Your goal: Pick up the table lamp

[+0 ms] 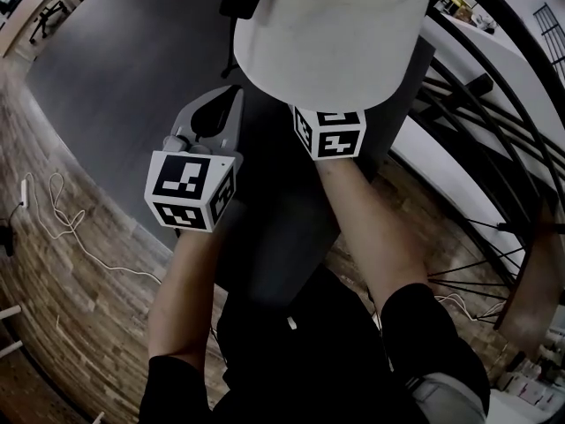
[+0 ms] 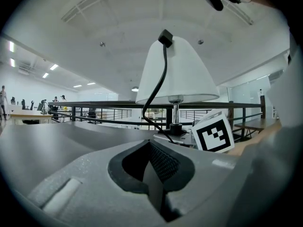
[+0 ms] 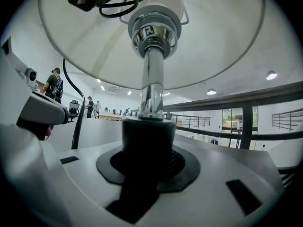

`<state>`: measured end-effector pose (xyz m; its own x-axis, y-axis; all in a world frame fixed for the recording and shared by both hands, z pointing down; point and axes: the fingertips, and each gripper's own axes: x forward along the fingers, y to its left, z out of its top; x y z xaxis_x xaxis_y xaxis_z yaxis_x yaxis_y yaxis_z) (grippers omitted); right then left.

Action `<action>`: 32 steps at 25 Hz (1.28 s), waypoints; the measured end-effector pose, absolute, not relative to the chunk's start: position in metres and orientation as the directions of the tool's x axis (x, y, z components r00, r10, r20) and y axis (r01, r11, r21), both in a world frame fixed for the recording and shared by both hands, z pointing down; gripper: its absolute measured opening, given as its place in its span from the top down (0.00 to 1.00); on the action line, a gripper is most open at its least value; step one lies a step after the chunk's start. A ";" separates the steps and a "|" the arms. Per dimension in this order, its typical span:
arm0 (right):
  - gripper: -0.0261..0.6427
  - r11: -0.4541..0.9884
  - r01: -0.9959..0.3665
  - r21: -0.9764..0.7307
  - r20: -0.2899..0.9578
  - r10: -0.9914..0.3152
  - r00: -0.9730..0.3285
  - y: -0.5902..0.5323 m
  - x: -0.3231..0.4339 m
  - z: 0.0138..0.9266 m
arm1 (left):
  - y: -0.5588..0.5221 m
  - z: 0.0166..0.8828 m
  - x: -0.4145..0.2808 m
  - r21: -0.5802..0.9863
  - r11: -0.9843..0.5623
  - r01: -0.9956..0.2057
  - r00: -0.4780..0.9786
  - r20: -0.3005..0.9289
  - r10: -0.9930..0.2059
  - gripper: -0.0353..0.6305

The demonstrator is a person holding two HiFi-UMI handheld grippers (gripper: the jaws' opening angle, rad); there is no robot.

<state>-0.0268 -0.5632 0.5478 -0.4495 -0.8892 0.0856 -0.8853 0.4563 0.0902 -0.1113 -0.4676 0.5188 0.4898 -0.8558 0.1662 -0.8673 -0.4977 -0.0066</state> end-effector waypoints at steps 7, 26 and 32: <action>0.84 0.477 -0.875 0.079 0.132 -0.875 -0.465 -0.561 -0.028 0.544 | -0.462 0.517 -0.107 0.002 -0.504 -0.864 0.498 0.149 -0.854 0.94; 0.84 0.530 -0.846 0.053 0.254 -0.827 -0.502 -0.509 -0.014 0.428 | -0.424 0.405 -0.107 0.047 -0.468 -0.883 0.467 0.199 -0.862 0.94; 0.84 0.569 -0.822 0.031 0.289 -0.792 -0.538 -0.469 -0.007 0.392 | -0.388 0.361 -0.099 0.031 -0.462 -0.886 0.458 0.206 -0.865 0.94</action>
<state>-0.0072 -0.4687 0.3922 -0.5377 -0.7920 0.2891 -0.8218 0.5690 0.0305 -0.0988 -0.3879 0.3606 0.4584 -0.8646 0.2059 -0.8861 -0.4624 0.0311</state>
